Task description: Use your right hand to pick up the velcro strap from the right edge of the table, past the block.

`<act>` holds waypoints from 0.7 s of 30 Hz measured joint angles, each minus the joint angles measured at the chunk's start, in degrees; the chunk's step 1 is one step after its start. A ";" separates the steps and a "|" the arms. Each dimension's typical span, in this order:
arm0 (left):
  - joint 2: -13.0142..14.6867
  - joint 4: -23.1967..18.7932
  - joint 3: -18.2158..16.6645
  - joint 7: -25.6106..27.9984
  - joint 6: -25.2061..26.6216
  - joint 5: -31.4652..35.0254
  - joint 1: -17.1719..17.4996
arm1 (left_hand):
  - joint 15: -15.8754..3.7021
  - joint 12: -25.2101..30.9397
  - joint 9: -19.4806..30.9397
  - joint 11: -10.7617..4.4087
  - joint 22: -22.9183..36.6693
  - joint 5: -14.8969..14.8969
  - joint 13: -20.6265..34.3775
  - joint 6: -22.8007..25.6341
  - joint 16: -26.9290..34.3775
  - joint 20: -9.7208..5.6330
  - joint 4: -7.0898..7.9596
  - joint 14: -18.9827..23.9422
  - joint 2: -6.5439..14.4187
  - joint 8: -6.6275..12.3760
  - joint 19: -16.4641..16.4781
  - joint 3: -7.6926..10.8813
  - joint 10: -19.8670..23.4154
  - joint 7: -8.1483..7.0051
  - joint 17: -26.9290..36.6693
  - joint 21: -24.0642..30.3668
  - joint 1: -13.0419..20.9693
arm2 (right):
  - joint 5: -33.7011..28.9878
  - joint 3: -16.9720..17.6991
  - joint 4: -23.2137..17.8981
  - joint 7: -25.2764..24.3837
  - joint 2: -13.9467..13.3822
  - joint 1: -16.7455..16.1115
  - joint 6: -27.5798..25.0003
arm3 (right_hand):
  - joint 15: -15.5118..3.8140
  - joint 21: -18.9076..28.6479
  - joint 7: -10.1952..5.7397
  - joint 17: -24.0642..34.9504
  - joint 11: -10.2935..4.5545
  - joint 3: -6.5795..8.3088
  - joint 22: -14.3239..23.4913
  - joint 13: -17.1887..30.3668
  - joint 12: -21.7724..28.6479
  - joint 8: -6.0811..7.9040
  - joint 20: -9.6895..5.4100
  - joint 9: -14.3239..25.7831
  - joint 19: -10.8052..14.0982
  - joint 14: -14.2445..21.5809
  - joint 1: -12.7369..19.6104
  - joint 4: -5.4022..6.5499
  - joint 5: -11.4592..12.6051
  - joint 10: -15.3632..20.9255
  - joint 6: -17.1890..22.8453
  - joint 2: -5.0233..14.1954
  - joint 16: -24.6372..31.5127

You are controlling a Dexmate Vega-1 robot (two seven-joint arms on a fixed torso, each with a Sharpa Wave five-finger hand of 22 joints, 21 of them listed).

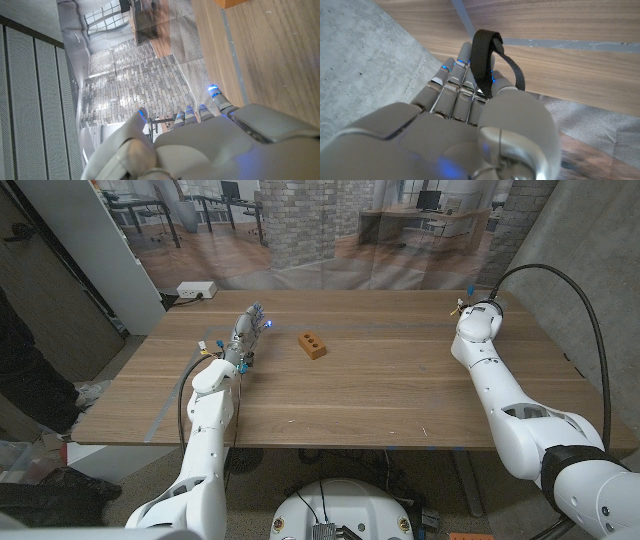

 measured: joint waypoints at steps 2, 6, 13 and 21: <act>0.00 -0.27 0.05 -0.03 0.04 -0.05 0.17 | 0.00 0.00 0.00 0.00 0.00 0.00 0.00 0.00 0.00 0.00 0.00 0.00 0.00 0.00 0.00 0.00 0.00 0.00 0.00 0.00 0.00 | -0.21 0.40 -1.19 -0.69 0.16 -0.71 0.31 | 0.02 0.00 0.00 0.00 0.00 0.00 0.00 0.01 0.28 0.01 0.00 0.00 0.00 0.02 0.00 0.00 0.00 0.00 0.00 0.00 0.00; 0.00 -0.68 0.09 -0.08 0.15 -0.14 0.43 | 0.01 0.00 0.00 0.00 0.00 0.00 0.00 0.00 0.00 0.00 0.01 -0.01 0.00 0.00 0.00 0.00 0.00 0.00 0.00 -0.41 0.00 | -0.42 0.83 -2.47 -1.61 0.38 -1.52 0.75 | 0.02 0.00 0.00 0.26 0.00 0.00 0.00 0.27 0.44 0.22 0.00 0.00 0.00 0.02 0.00 0.00 -0.01 0.00 0.00 0.00 -0.23; 0.00 -1.52 0.11 -0.14 0.35 -0.42 1.00 | 0.12 0.00 0.00 0.00 0.00 0.00 0.00 0.00 0.00 0.00 0.01 -0.12 0.00 0.00 0.00 0.01 0.00 0.00 0.00 -0.41 0.00 | -0.93 1.84 -5.41 -3.22 0.91 -3.26 1.74 | 0.02 0.00 0.00 0.46 0.00 0.24 0.00 0.73 0.88 0.63 0.00 -0.01 0.00 0.02 0.32 0.25 -0.02 0.00 0.00 -0.32 -0.22; 0.02 -2.64 0.13 -0.23 0.44 -0.79 1.79 | 0.12 0.00 0.00 0.00 0.00 0.00 0.00 0.00 0.00 0.00 0.01 -0.12 0.00 0.00 0.00 0.02 0.00 0.00 0.00 -0.62 0.00 | -1.72 2.64 -8.04 -4.68 1.40 -4.73 3.29 | -0.17 0.00 0.00 0.53 0.00 0.24 -0.01 1.07 1.26 0.64 0.00 -0.17 0.00 0.42 0.40 0.25 -0.05 0.00 0.00 -0.39 -0.63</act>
